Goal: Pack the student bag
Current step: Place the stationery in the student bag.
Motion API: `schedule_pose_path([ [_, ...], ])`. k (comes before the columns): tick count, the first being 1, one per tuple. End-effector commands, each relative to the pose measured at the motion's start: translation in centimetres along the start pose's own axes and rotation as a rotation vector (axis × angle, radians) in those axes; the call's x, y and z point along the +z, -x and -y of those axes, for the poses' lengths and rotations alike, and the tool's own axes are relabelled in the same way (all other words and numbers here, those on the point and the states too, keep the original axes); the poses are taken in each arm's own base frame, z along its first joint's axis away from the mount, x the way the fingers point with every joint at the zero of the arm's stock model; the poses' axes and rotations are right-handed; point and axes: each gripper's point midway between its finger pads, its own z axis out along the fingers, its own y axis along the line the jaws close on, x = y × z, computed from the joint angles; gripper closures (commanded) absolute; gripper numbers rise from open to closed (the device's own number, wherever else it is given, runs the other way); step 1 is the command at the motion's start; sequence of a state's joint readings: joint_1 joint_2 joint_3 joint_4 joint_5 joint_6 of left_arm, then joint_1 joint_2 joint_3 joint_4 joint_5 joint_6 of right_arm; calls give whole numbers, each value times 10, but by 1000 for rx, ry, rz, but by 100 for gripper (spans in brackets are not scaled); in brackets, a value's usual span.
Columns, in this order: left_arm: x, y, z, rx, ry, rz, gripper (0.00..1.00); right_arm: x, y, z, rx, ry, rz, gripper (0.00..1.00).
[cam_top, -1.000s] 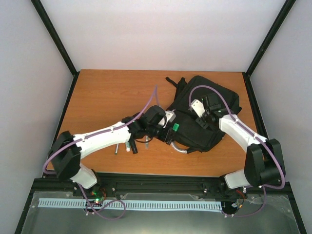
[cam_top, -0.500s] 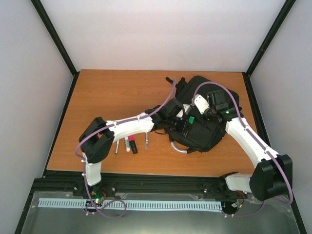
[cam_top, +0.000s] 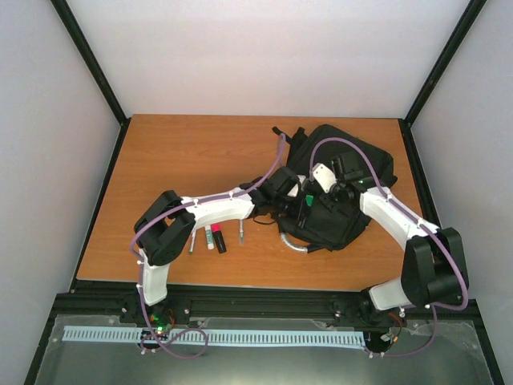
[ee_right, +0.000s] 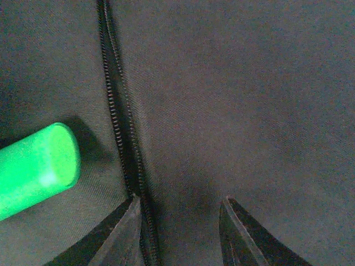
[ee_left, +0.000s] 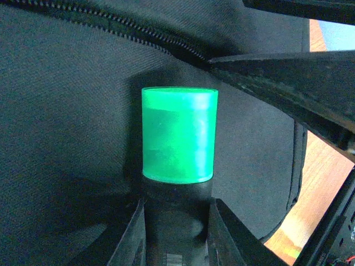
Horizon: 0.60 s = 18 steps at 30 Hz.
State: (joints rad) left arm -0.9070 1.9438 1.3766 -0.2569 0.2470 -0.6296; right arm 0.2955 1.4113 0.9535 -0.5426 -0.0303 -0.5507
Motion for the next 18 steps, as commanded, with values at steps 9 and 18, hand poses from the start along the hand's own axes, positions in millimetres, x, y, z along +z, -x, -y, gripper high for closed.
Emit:
schedule_pose_path([
  [9,5,4,-5,-44,-6,16,99,14,10,16,-22,-68,5,97],
  [18,19,21,5,-96,-68,18,99,-35,38,17,-5,-55,117,97],
])
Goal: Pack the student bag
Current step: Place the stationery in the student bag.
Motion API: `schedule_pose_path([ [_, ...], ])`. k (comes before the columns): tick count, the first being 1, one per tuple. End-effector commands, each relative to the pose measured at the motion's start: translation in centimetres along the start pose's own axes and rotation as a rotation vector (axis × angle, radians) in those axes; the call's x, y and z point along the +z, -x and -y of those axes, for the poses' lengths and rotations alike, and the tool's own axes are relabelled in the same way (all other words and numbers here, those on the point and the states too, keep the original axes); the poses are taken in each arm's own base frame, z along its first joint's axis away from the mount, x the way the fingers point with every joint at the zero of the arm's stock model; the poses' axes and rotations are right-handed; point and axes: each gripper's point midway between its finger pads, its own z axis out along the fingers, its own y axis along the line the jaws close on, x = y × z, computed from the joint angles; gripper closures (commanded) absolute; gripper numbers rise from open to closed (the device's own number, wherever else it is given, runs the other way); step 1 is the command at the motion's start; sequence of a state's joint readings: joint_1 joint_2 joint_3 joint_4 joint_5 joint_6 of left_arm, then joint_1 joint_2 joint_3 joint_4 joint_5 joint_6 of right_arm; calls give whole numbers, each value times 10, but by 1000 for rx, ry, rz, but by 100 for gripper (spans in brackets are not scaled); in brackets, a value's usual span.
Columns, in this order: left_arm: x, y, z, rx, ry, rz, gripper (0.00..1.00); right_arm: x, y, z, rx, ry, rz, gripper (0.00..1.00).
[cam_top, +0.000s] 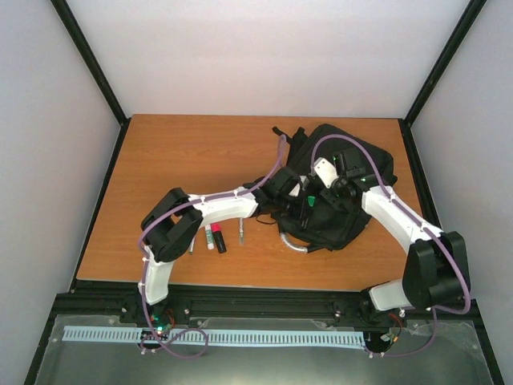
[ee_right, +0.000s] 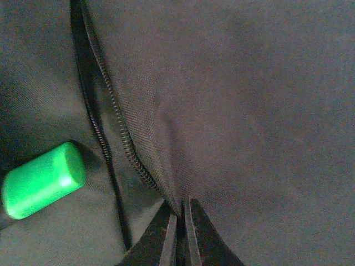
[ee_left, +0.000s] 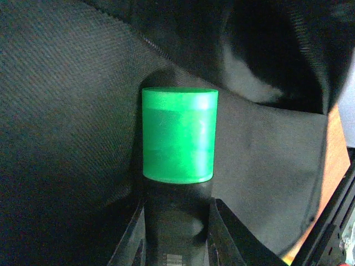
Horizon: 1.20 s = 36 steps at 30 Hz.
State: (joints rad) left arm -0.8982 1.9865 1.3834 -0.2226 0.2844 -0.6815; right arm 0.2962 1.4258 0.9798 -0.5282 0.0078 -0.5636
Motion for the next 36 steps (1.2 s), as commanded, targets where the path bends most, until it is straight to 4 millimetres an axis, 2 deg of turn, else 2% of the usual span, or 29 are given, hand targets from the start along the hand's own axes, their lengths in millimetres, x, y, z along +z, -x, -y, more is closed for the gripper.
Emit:
schedule_pose_path([
  [1,6,25,11,-44,-48,41,99,-38,33,6,14,-4,125,97],
  [7,9,51,18,-98,-73,94,99,-48,37,-3,38,51,152,97],
  [13,6,89,40,-127,-144,199,99,-51,41,-14,75,118,175,97],
  [16,10,102,48,-168,-181,231,99,-53,44,-16,91,136,186,97],
  [25,19,120,70,-375,-454,303,98,-56,50,-13,114,132,201,97],
  [27,19,123,77,-389,-498,304,91,-56,52,-11,120,132,205,97],
  [32,13,117,79,-390,-495,271,63,-56,54,-8,127,127,210,97],
  [36,-4,107,78,-374,-473,268,55,-53,52,-2,147,118,211,97],
])
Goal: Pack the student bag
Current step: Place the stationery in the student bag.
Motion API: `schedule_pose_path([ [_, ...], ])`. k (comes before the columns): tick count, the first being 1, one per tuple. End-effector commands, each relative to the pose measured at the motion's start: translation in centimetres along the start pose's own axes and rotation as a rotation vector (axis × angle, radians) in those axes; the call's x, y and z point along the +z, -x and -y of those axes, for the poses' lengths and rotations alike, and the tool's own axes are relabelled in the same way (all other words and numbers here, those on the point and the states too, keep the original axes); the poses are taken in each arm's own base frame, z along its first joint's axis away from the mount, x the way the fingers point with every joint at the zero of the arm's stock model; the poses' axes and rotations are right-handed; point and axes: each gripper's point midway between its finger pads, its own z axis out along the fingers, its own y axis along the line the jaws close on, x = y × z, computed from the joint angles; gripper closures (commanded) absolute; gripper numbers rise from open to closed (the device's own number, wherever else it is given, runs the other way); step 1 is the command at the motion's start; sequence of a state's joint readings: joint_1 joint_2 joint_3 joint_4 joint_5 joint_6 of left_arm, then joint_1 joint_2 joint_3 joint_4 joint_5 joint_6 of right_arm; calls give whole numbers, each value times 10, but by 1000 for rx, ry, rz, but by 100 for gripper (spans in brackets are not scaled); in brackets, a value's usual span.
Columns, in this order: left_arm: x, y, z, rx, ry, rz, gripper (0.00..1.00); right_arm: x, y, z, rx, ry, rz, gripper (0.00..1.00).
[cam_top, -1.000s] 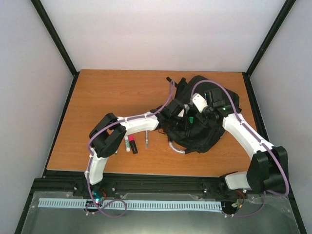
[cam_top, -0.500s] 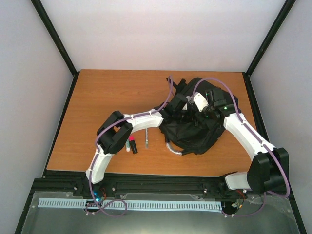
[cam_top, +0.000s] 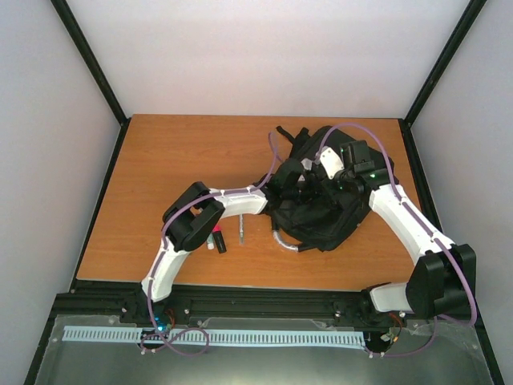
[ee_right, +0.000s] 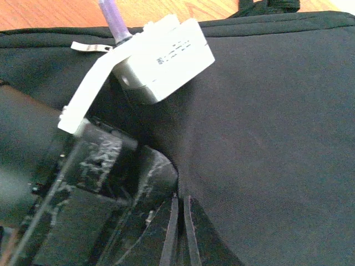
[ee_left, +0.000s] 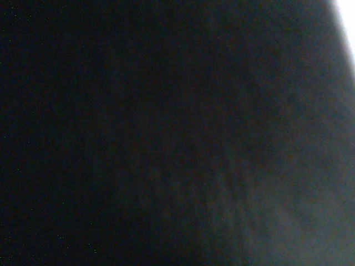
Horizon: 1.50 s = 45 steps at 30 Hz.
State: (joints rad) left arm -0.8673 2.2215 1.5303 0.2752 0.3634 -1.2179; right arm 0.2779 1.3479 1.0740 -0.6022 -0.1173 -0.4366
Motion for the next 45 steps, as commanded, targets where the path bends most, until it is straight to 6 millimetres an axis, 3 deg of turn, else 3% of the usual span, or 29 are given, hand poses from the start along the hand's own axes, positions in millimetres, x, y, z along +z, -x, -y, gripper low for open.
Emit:
schedule_pose_path([
  [1,-31,10,56,47,-133,43,52,-7,15,-8,21,68,66,97],
  [5,-49,1,63,93,-122,21,45,-5,13,-1,43,65,68,97],
  [12,-76,-30,58,207,-18,-65,42,4,7,-2,48,66,56,97],
  [16,-107,-43,38,323,126,-60,41,11,-1,-3,43,62,39,97],
  [20,-158,-28,17,414,312,74,36,14,-11,-6,35,58,27,97],
  [23,-193,-20,-8,417,441,162,30,17,-18,-10,33,70,14,97],
  [27,-221,-26,-38,341,511,195,28,19,-22,-17,33,107,11,97],
  [32,-224,-39,-69,240,531,178,37,21,-25,-31,11,180,17,97],
  [37,-201,-45,-79,207,482,135,28,28,-32,-31,14,178,-10,97],
  [42,-176,-38,-76,222,439,130,31,30,-35,-25,8,139,-22,97],
  [43,-172,-37,-75,222,433,129,32,30,-36,-21,5,114,-22,93],
  [45,-164,-34,-76,215,428,128,33,30,-37,-11,-4,56,-28,72],
])
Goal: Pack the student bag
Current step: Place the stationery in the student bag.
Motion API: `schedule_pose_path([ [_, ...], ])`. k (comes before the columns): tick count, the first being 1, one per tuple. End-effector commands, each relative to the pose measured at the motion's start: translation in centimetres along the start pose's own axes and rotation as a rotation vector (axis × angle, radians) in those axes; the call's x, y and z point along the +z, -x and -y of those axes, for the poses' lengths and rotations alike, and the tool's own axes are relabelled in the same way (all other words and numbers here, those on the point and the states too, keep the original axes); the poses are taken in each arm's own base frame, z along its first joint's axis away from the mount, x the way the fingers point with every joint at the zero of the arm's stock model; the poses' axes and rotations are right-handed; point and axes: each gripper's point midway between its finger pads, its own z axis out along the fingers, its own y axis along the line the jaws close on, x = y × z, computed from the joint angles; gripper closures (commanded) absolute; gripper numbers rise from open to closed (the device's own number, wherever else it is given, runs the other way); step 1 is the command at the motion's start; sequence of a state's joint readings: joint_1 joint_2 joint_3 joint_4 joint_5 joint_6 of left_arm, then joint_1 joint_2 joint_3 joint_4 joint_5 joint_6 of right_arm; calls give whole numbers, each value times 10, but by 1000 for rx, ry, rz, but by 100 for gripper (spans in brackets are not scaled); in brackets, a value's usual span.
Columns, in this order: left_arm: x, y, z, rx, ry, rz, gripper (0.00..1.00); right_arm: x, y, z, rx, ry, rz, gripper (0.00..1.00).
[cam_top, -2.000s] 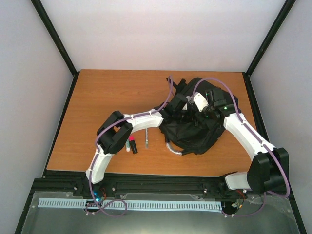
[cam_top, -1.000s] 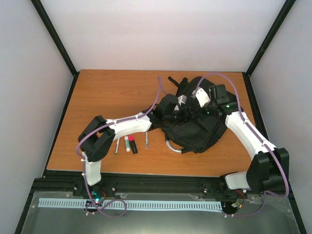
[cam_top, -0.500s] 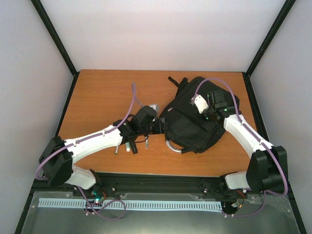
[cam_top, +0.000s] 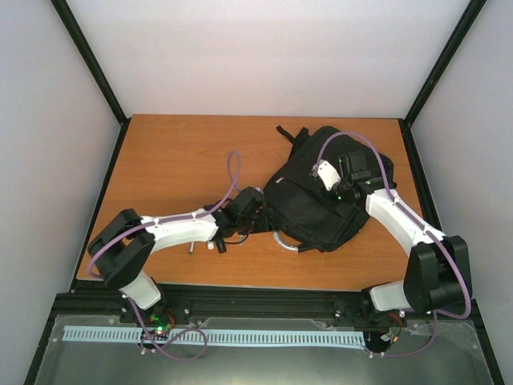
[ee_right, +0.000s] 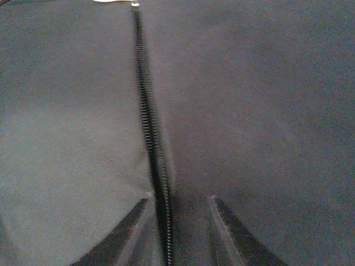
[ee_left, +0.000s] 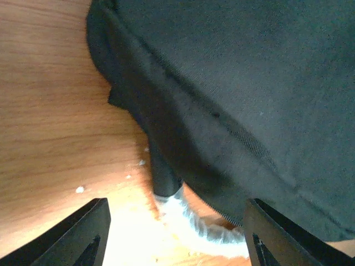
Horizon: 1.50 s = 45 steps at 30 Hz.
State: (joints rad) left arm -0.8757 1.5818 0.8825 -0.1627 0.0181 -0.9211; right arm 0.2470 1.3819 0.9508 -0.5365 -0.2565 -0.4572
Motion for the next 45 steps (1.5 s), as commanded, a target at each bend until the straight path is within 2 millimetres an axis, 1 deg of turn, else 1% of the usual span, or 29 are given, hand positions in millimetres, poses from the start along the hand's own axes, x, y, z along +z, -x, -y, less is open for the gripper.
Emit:
schedule_pose_path([
  [1,7,28,39,-20,-119,57,33,0,-4,18,-29,-108,-9,63],
  [2,10,29,42,-25,-126,55,32,2,-5,20,-31,-111,-19,56],
  [4,16,31,46,-30,-138,50,29,9,-10,20,-36,-109,-51,52],
  [7,27,33,51,-39,-144,41,28,22,-13,20,-71,-126,-98,50],
  [8,31,34,52,-41,-148,39,29,27,-14,24,-72,-156,-119,51],
  [11,40,37,57,-49,-153,36,35,32,-14,43,-55,-252,-161,60],
  [13,43,39,60,-55,-155,38,44,30,-11,51,-43,-291,-158,73],
  [15,43,43,61,-69,-156,52,61,22,-3,50,-32,-298,-117,85],
  [16,41,45,62,-76,-159,63,70,17,2,48,-33,-292,-87,89],
  [18,29,52,65,-80,-166,94,92,4,11,42,-30,-280,-30,93],
  [19,20,56,69,-75,-177,112,98,0,15,40,-31,-276,-12,96],
  [22,-16,70,85,-36,-226,174,99,-9,20,41,-26,-286,18,97],
  [25,-62,84,111,18,-320,235,99,-21,27,48,-14,-324,54,97],
  [27,-84,86,126,46,-375,249,99,-29,33,58,-11,-370,67,97],
  [29,-94,85,132,63,-400,254,99,-32,34,68,-6,-410,58,97],
  [30,-93,83,131,66,-395,249,99,-33,34,70,-3,-415,55,97],
  [31,-88,81,127,68,-377,242,99,-33,34,69,0,-410,59,97],
  [33,-68,73,111,64,-309,208,99,-34,33,66,2,-400,65,97],
  [35,-45,60,95,47,-256,154,99,-36,32,65,2,-400,73,97],
  [36,-33,51,86,36,-237,124,99,-40,34,64,3,-402,87,97],
  [38,-18,40,73,9,-210,88,99,-49,41,61,-1,-396,128,97],
  [40,-11,34,65,1,-188,74,99,-59,47,56,-4,-385,173,97],
  [42,-8,32,59,10,-165,71,99,-64,51,51,-8,-371,201,97],
  [44,-9,33,57,29,-149,73,99,-60,47,48,-8,-354,193,97],
  [45,-10,33,58,45,-147,74,99,-53,42,46,-8,-336,172,97],
])
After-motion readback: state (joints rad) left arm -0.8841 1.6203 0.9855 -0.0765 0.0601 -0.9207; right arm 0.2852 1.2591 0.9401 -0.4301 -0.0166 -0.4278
